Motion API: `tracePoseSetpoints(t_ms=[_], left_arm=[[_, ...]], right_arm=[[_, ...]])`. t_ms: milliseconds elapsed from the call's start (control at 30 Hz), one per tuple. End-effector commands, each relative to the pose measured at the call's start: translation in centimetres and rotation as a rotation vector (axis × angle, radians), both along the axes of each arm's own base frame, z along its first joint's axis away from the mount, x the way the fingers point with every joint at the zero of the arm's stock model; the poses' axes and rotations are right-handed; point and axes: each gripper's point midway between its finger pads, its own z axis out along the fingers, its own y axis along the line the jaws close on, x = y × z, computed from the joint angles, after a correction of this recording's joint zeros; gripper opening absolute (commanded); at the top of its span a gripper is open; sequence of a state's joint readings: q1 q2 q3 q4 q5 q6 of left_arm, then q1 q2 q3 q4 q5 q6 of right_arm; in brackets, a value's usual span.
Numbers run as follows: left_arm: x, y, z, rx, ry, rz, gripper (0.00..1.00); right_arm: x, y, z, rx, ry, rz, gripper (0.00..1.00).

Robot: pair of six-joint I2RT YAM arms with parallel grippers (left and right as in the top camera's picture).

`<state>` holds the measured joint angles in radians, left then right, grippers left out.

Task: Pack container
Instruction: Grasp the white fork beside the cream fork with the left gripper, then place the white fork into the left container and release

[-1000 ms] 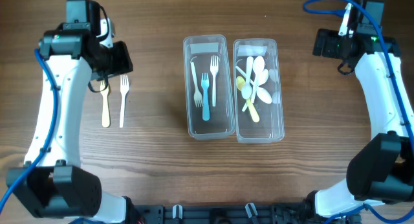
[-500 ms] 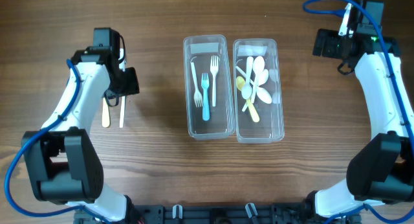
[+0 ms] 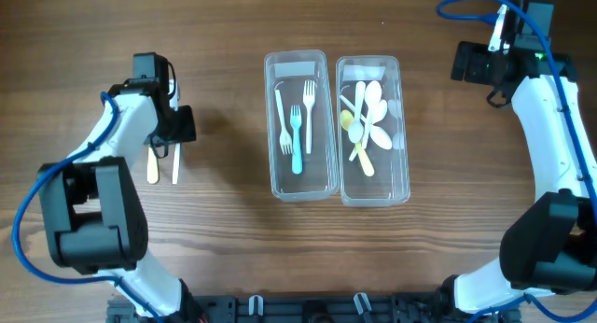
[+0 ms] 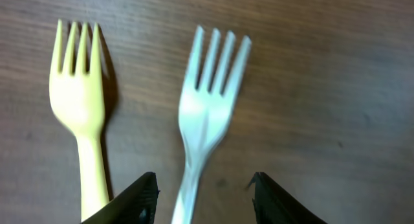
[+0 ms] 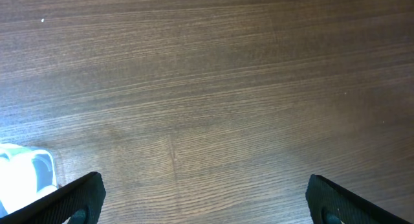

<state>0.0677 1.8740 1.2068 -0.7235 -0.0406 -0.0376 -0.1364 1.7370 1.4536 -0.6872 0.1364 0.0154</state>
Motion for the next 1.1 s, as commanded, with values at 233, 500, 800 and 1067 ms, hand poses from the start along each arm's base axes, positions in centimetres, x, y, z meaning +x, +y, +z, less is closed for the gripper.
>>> tracePoseSetpoints(t_ms=[233,500,800,1067], left_arm=[[-0.8,0.9,-3.0,0.005,0.072,-0.011,0.47],[-1.2,0.8,-4.0,-0.002,0.100,-0.012,0.28],[-0.7,0.8,-3.7,0.001,0.085,-0.011,0.04],[6.4,1.3,5.8,0.018,-0.157,-0.010,0.04]], right_arm=[[0.3,-0.1,1.8,-0.011,-0.044,-0.012,1.00],[0.3,-0.1,1.8,-0.011,-0.044,-0.013,1.00],[0.3,-0.1,1.8,-0.011,-0.044,-0.012,1.00],[0.3,-0.1,1.8,-0.011,-0.044,-0.012,1.00]])
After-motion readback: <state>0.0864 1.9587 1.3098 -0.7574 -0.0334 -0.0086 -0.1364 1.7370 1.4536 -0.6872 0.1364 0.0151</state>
